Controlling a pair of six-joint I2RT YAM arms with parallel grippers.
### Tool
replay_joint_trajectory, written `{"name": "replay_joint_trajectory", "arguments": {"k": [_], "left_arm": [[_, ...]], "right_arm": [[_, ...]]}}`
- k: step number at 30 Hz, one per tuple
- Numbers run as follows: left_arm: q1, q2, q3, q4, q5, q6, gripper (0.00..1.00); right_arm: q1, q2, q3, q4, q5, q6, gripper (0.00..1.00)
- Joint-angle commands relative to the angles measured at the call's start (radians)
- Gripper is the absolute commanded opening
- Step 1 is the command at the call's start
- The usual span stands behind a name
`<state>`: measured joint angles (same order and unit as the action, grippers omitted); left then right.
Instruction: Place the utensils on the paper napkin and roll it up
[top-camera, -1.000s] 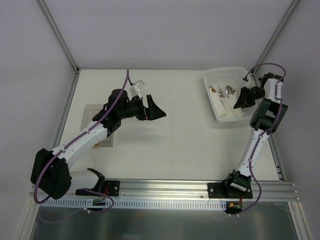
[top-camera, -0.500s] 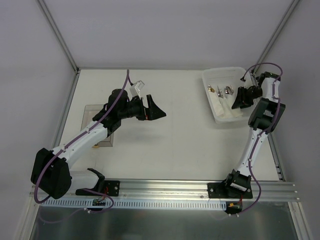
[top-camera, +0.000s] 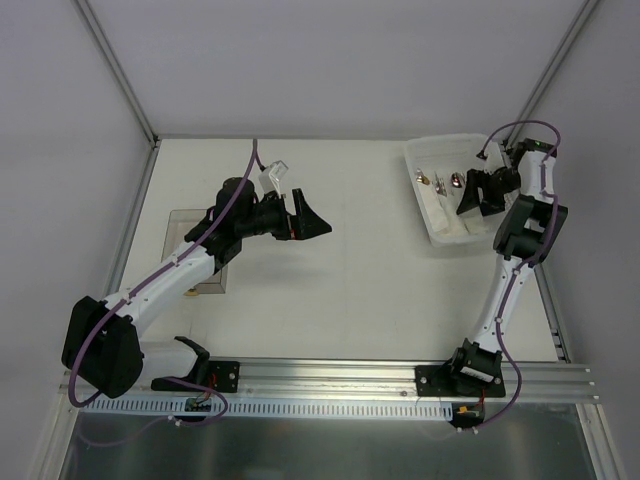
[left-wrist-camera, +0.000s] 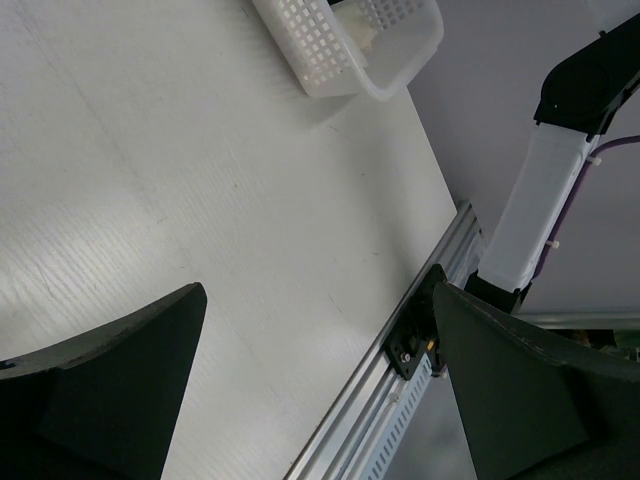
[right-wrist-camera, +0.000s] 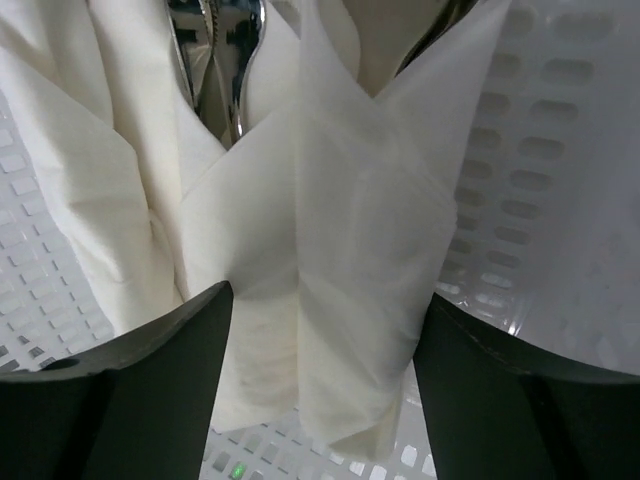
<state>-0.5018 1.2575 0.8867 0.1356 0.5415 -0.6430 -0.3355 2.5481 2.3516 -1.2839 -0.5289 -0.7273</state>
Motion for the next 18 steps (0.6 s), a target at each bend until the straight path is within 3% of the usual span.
{"name": "replay_joint_trajectory", "arguments": {"k": [1,10,18], "left_arm": [[0.012,-0.024,0.005,0.021,0.009,0.016,0.99],[0.016,-0.038,-0.009,0.015,-0.018,0.025,0.99],[0.020,-0.061,0.009,-0.093,-0.152,0.072,0.99]], "right_arm": [[-0.004,-0.074,-0.020,0.084,0.119,-0.014,0.74],[0.013,-0.173,-0.031,0.173,0.139,-0.027,0.92],[0.044,-0.275,-0.034,0.230,0.185,-0.029,0.99]]}}
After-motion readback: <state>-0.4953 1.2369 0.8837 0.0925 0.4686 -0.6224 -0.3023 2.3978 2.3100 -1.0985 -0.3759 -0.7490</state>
